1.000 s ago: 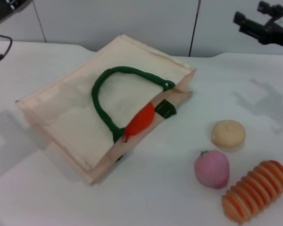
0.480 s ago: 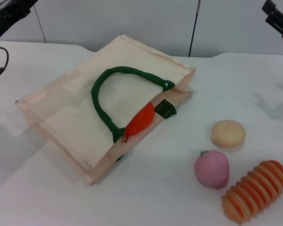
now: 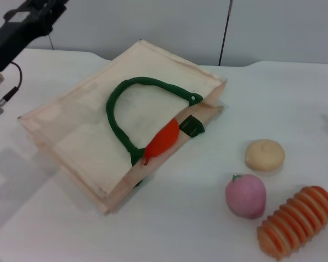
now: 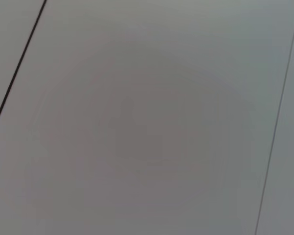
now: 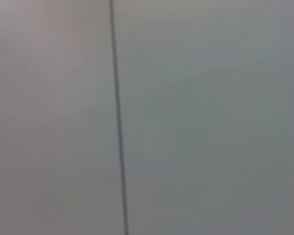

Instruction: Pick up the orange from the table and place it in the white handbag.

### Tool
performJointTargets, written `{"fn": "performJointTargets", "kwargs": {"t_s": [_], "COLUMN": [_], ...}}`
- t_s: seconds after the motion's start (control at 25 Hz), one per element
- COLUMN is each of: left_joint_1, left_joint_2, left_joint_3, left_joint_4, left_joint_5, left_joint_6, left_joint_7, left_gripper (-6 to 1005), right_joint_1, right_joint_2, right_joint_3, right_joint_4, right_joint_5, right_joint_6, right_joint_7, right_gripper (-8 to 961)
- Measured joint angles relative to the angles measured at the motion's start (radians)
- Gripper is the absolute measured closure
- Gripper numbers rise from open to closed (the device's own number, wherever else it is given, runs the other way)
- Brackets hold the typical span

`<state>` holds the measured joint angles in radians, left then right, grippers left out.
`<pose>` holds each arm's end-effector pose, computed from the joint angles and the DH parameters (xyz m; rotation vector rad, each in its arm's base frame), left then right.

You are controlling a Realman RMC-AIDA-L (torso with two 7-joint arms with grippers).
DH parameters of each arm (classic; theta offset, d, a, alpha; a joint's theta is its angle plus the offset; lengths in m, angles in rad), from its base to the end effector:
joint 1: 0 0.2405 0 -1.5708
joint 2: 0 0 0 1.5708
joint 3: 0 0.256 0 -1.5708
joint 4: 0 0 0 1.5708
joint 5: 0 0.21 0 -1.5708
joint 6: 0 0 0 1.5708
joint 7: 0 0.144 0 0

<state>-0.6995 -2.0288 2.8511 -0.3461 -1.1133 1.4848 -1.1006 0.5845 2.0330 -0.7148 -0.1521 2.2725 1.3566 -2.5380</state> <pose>-0.2751 0.3867 0.0720 -1.8481 -0.6450 -1.2228 0.2772 0.3799 0.0487 -1.6845 0.4015 1.0821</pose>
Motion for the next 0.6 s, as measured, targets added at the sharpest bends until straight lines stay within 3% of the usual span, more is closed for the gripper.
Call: {"fn": "performJointTargets", "kwargs": {"t_s": [0.32, 0.6], "left_joint_1": [0.038, 0.06], "left_joint_2": [-0.001, -0.001], "left_joint_3": [-0.001, -0.001], "left_joint_4": [0.117, 0.138], "left_joint_5": [-0.064, -0.091], "left_joint_6": [-0.04, -0.04], "left_joint_7": [0.226, 0.27], "left_gripper": [501, 501], "right_joint_1": [-0.036, -0.042], "right_joint_2": [0.0, -0.001], "right_joint_3": [0.001, 0.002], "right_joint_4": [0.044, 0.057], "right_joint_5": [0.084, 0.093], "right_joint_6": [0.0, -0.006], "right_joint_7": [-0.049, -0.053], "right_gripper": [114, 117]}}
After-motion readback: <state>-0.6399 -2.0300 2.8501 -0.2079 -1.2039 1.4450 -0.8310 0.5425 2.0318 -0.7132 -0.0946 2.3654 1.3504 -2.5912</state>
